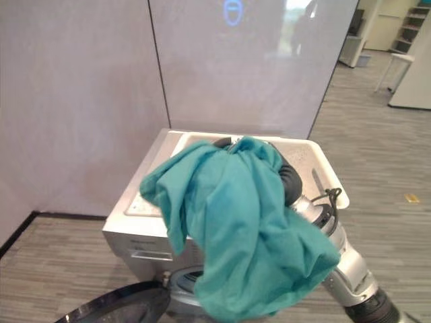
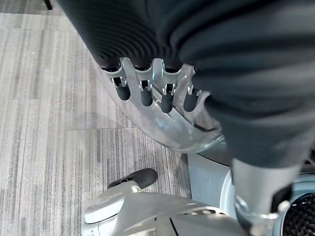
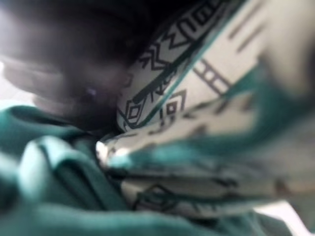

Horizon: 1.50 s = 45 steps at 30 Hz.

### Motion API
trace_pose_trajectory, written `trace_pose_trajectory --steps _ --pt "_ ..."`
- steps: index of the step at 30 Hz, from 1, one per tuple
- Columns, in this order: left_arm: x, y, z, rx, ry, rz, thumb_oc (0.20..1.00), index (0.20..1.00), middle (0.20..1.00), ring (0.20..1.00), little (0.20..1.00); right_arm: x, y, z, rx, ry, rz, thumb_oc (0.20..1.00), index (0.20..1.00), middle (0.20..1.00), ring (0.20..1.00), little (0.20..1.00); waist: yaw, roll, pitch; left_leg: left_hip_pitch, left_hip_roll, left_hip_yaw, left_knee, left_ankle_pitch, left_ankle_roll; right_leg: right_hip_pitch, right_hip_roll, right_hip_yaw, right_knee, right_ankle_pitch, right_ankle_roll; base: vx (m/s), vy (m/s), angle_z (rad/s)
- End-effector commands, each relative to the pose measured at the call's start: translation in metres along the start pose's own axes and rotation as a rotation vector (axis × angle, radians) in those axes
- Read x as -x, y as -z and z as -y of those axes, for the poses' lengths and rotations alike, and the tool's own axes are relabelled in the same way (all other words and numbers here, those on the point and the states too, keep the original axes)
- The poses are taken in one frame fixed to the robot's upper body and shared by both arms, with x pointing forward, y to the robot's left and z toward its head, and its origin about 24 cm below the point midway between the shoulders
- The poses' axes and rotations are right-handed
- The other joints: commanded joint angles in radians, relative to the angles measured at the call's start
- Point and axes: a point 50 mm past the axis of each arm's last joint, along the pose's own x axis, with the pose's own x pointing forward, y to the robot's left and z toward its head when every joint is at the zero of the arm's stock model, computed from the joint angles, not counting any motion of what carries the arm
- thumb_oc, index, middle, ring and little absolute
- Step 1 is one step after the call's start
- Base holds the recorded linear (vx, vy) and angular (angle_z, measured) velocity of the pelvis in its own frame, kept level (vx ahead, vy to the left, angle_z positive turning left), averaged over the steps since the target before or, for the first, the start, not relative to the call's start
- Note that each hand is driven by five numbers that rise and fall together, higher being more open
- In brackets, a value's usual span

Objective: Grab the laundry basket,head to the washer,open it,put in the laundry and shut it.

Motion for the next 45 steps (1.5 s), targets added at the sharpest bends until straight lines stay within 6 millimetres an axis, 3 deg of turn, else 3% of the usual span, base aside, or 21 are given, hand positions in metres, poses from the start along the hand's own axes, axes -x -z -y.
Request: trace_pose_trajectory --steps 1,3,7,11,12,13,16,18,20,21,22,27,30,36,42,45 --pt "-0.001 -0.024 0.017 -0.16 0.075 0.106 1.0 1.0 1.0 1.0 1.0 0.006 -0.011 -0.01 -0.008 -0.064 0.038 0.2 0.2 0.2 0.2 0.2 0.03 -0.019 0.059 -0.026 0.01 -0.025 0.06 -0.023 0.01 0.047 -0.046 0.013 0.049 -0.083 0.059 -0.03 0.053 0.03" --pt "-0.001 -0.028 0.016 -0.229 0.076 0.132 1.0 1.0 1.0 1.0 1.0 0.012 -0.006 -0.009 -0.017 -0.035 0.009 0.2 0.2 0.2 0.2 0.2 0.025 -0.023 0.084 -0.059 0.004 -0.026 0.135 -0.053 0.016 0.038 -0.057 0.019 0.067 -0.084 0.061 -0.05 0.047 0.02" --pt "-0.003 -0.037 0.006 -0.328 0.046 0.152 1.0 1.0 1.0 1.0 1.0 0.021 0.001 -0.012 -0.043 -0.026 -0.027 0.2 0.2 0.2 0.2 0.2 0.012 -0.028 0.109 -0.083 -0.008 -0.012 0.169 -0.075 0.023 0.018 -0.071 0.031 0.085 -0.081 0.066 -0.05 0.088 -0.11" --pt "-0.003 -0.074 -0.004 -0.409 -0.014 0.269 1.0 1.0 1.0 1.0 1.0 0.035 0.014 -0.008 0.007 0.026 -0.119 0.2 0.2 0.2 0.2 0.2 -0.018 -0.022 0.167 -0.13 -0.035 0.024 0.165 -0.078 0.041 -0.067 -0.1 0.063 0.108 -0.033 0.094 -0.15 0.148 -0.14" --pt "-0.003 -0.074 -0.004 -0.409 -0.014 0.269 1.0 1.0 1.0 1.0 1.0 0.035 0.014 -0.008 0.007 0.026 -0.119 0.2 0.2 0.2 0.2 0.2 -0.017 -0.022 0.167 -0.13 -0.035 0.025 0.165 -0.078 0.041 -0.067 -0.1 0.064 0.108 -0.033 0.094 -0.21 0.168 -0.31" --pt "-0.002 -0.093 -0.011 -0.449 -0.057 0.324 1.0 1.0 1.0 1.0 1.0 0.041 0.023 -0.003 0.037 0.07 -0.171 0.2 0.2 0.2 0.2 0.2 -0.034 -0.019 0.195 -0.155 -0.041 0.05 0.162 -0.071 0.045 -0.112 -0.106 0.087 0.117 -0.008 0.105 -0.14 0.112 -0.41" --pt "-0.001 -0.105 -0.019 -0.463 -0.096 0.36 1.0 1.0 1.0 1.0 1.0 0.041 0.029 -0.003 0.028 0.078 -0.184 0.2 0.2 0.2 0.2 0.2 -0.036 -0.013 0.213 -0.173 -0.031 0.064 0.17 -0.063 0.052 -0.144 -0.087 0.095 0.189 -0.039 0.097 -0.16 0.076 -0.34" --pt "-0.001 -0.105 -0.028 -0.42 -0.134 0.354 1.0 1.0 1.0 1.0 1.0 0.042 0.036 -0.006 -0.027 0.057 -0.206 0.2 0.2 0.2 0.2 0.2 -0.02 -0.004 0.213 -0.191 -0.016 0.095 0.179 -0.057 0.056 -0.129 -0.049 0.019 0.287 -0.146 0.059 -0.18 0.06 -0.42" --pt "-0.001 -0.105 -0.028 -0.419 -0.134 0.354 1.0 1.0 1.0 1.0 1.0 0.042 0.036 -0.006 -0.027 0.056 -0.206 0.2 0.2 0.2 0.2 0.2 -0.021 -0.004 0.213 -0.192 -0.016 0.095 0.179 -0.057 0.056 -0.13 -0.049 0.019 0.288 -0.147 0.059 -0.08 -0.02 -0.47" --pt "-0.001 -0.102 -0.03 -0.395 -0.133 0.344 1.0 1.0 1.0 1.0 1.0 0.039 0.04 -0.008 -0.045 0.031 -0.211 0.2 0.2 0.2 0.2 0.2 0.0 -0.02 0.213 -0.203 -0.018 0.114 0.191 -0.052 0.053 -0.1 -0.028 -0.001 0.252 -0.168 0.042 -0.09 -0.1 -0.14" --pt "-0.002 -0.099 -0.028 -0.405 -0.122 0.334 1.0 1.0 1.0 1.0 1.0 0.041 0.047 -0.009 -0.078 0.041 -0.23 0.2 0.2 0.2 0.2 0.2 0.004 -0.021 0.213 -0.202 -0.014 0.114 0.189 -0.048 0.052 -0.11 -0.004 0.022 0.264 -0.179 0.033 -0.08 -0.117 -0.09" --pt "-0.002 -0.094 -0.017 -0.419 -0.093 0.323 1.0 1.0 1.0 1.0 1.0 0.058 0.064 -0.008 -0.073 0.081 -0.338 0.2 0.2 0.2 0.2 0.2 0.005 0.001 0.218 -0.186 0.0 0.094 0.203 -0.038 0.025 -0.065 0.015 -0.039 0.22 -0.191 0.008 0.01 -0.106 -0.11" --pt "-0.001 -0.099 -0.01 -0.413 -0.079 0.342 1.0 1.0 1.0 1.0 1.0 0.065 0.07 -0.005 -0.038 0.109 -0.381 0.2 0.2 0.2 0.2 0.2 0.004 0.01 0.224 -0.202 0.004 0.077 0.209 -0.023 0.013 -0.061 0.014 -0.066 0.211 -0.191 0.004 -0.04 -0.075 0.36" --pt "0.002 -0.112 0.01 -0.409 -0.046 0.398 1.0 1.0 1.0 1.0 1.0 0.097 0.108 0.007 0.039 0.237 -0.602 0.2 0.2 0.2 0.2 0.2 0.004 0.038 0.269 -0.248 0.013 0.053 0.262 -0.023 0.008 -0.097 -0.008 -0.104 0.277 -0.218 -0.006 -0.03 -0.02 0.3" --pt "0.004 -0.122 0.008 -0.414 -0.064 0.437 1.0 1.0 1.0 1.0 1.0 0.104 0.121 0.014 0.035 0.299 -0.644 0.2 0.2 0.2 0.2 0.2 -0.003 0.052 0.315 -0.316 0.014 0.046 0.341 -0.065 0.031 -0.201 -0.047 -0.087 0.407 -0.239 0.007 -0.05 0.068 0.05" --pt "0.008 -0.136 0.006 -0.375 -0.096 0.488 1.0 1.0 1.0 1.0 1.0 0.112 0.143 0.018 -0.037 0.426 -0.683 0.2 0.2 0.2 0.2 0.2 0.0 0.06 0.358 -0.398 0.017 0.06 0.442 -0.114 0.048 -0.302 -0.084 -0.079 0.515 -0.249 0.022 -0.05 0.095 -0.04"
